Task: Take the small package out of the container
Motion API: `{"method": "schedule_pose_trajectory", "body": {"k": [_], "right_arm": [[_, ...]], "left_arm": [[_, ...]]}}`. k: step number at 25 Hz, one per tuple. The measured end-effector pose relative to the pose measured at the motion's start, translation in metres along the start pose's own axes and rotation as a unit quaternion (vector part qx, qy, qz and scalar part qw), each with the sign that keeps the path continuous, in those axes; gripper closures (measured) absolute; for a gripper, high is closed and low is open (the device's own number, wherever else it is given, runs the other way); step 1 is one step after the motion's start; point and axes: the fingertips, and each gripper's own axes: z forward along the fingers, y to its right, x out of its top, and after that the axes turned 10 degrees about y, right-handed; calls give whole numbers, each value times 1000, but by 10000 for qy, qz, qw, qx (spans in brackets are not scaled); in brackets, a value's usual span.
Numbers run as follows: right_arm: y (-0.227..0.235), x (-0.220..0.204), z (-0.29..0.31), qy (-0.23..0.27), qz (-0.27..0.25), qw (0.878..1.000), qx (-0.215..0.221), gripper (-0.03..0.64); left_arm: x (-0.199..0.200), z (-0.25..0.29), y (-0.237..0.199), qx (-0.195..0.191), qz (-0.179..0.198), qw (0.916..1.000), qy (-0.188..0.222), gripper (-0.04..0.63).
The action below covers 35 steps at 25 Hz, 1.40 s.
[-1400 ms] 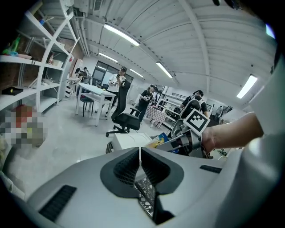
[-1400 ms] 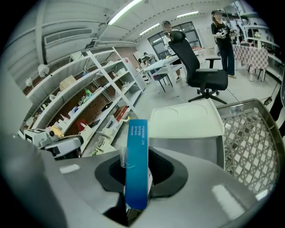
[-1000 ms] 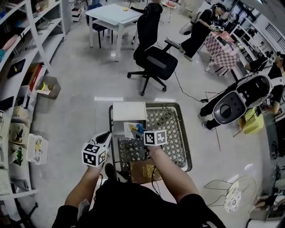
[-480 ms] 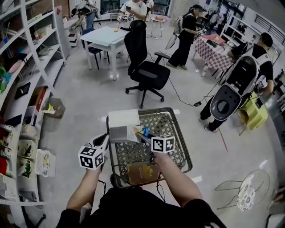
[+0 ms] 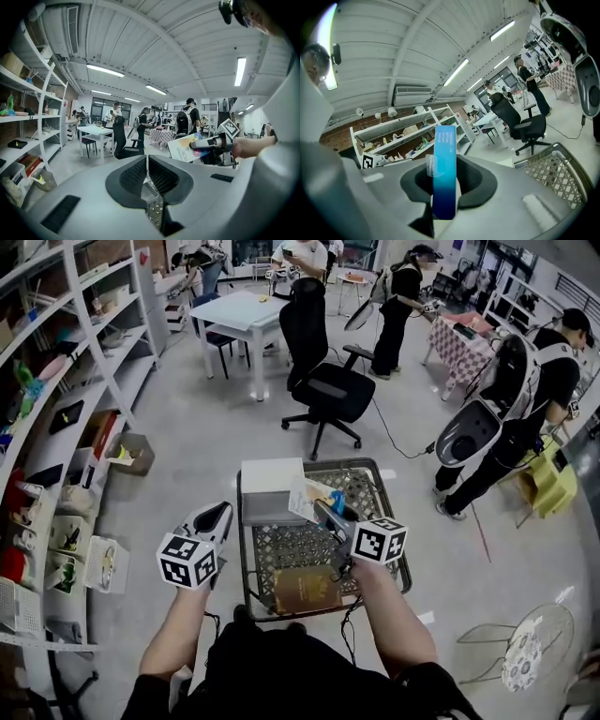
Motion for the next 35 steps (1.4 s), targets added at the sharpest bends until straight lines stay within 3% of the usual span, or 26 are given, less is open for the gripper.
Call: {"method": "schedule_pose_trajectory", "body": {"k": [11, 23, 29, 35], "right_arm": [[-32, 45, -7, 660, -416, 9970, 15, 529], [-69, 80, -23, 1196, -1141, 9862, 74, 532], [-71, 77, -41, 1401, -1456, 9793, 104, 534], [-68, 66, -43, 1395, -1423, 9799, 69, 534]], "left_arm": [[29, -5, -37, -177, 116, 9997, 141, 575], [54, -25, -75, 196, -46, 9990, 397, 575], [46, -41, -86, 414, -24, 9984, 383, 575], [37, -48, -86, 481, -42, 9983, 331, 575]]}}
